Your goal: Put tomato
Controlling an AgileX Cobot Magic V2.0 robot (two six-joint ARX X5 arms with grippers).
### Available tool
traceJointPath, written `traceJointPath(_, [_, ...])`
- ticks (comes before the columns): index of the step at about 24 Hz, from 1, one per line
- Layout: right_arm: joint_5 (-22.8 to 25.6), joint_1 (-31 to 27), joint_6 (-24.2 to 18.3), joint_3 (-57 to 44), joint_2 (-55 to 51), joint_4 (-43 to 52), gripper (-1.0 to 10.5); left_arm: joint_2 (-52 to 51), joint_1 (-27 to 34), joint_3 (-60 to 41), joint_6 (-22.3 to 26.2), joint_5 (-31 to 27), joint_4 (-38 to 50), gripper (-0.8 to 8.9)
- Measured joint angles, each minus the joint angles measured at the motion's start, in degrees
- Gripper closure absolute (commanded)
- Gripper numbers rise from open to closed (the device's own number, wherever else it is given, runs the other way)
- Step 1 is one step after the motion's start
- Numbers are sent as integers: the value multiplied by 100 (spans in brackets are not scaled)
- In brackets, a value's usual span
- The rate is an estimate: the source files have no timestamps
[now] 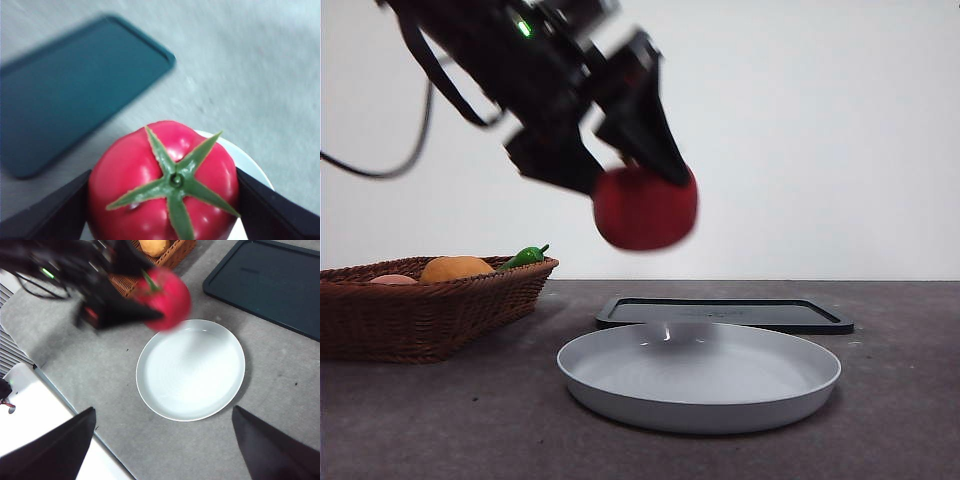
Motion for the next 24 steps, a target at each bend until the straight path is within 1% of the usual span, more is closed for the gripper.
traceJointPath(7, [7,0,0,0,0,-2,513,990,-354,0,-9,0,476,509])
traceJointPath(9, [116,0,2,0,0,-2,513,1202,-389,0,-9,0,485,509])
traceJointPath(15, [127,0,0,0,0,-2,513,1311,-409,0,-9,0,544,492])
traceJointPath(18, [127,0,0,0,0,-2,513,1311,-431,0,-9,-7,544,361])
traceJointPath(19, [127,0,0,0,0,-2,513,1314,-439,0,-11,-7,544,337])
traceJointPath(22, [127,0,0,0,0,-2,513,1314,-457,0,-83,-4,448,330])
traceJointPath(24, [127,0,0,0,0,-2,513,1314,-457,0,-122,-2,374,247])
